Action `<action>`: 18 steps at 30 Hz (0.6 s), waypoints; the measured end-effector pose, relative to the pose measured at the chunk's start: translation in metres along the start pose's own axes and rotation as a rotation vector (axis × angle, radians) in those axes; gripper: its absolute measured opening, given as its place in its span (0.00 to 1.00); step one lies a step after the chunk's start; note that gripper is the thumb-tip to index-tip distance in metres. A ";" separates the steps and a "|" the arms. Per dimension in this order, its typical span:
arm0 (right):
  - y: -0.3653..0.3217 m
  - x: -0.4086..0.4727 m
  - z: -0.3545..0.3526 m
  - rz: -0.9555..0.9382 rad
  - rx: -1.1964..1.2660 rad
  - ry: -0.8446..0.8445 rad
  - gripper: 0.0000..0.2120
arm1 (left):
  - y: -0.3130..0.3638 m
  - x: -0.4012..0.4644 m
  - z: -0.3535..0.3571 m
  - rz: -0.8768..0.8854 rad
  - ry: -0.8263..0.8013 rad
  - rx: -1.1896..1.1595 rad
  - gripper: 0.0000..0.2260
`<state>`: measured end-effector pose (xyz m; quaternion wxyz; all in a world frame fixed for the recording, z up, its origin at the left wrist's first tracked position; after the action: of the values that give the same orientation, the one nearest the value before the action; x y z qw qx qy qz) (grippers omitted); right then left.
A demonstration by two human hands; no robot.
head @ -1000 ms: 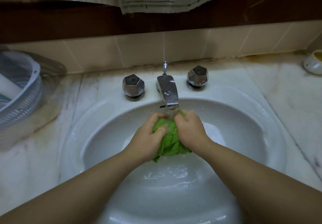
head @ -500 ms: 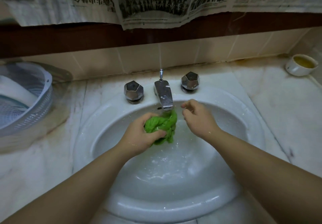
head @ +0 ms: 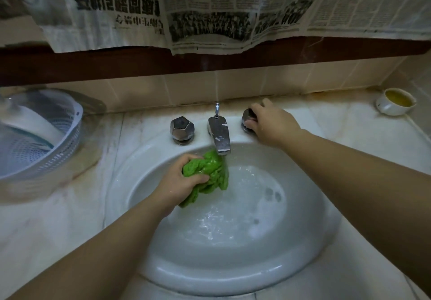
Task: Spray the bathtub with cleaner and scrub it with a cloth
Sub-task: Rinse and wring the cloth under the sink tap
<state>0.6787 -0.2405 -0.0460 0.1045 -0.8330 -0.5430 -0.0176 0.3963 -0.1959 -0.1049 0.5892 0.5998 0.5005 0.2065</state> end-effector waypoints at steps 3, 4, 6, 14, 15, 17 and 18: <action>-0.005 0.008 -0.003 0.038 0.000 0.003 0.17 | -0.002 -0.001 0.005 0.022 -0.012 0.021 0.16; -0.008 0.011 -0.004 0.054 0.012 0.001 0.16 | -0.003 -0.001 0.007 0.027 -0.014 0.024 0.16; -0.013 0.015 -0.003 0.101 0.042 0.013 0.15 | -0.006 -0.001 0.009 0.052 -0.019 0.044 0.17; -0.023 0.013 0.008 0.269 0.136 0.143 0.16 | 0.002 -0.001 0.008 0.153 -0.026 0.121 0.16; -0.024 0.012 0.008 0.273 0.131 0.130 0.17 | 0.006 -0.002 0.007 0.154 -0.023 0.128 0.16; -0.025 0.008 0.006 0.275 0.100 0.082 0.19 | 0.010 -0.006 0.005 0.160 -0.017 0.135 0.16; -0.026 0.005 0.002 0.273 0.065 0.074 0.20 | 0.012 -0.008 0.003 0.168 -0.008 0.137 0.16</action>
<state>0.6570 -0.2254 -0.0432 0.1527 -0.8941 -0.4207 -0.0162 0.3999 -0.2016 -0.0921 0.5295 0.6792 0.4591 0.2181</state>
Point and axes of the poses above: each hand's wrist, its own x-axis towards the middle knuckle, its own z-axis out of the palm, y = z × x, the point moved 1 cm from there along x, towards the middle knuckle, and after that the axes turned 10 degrees about y, right-handed, at the moved point
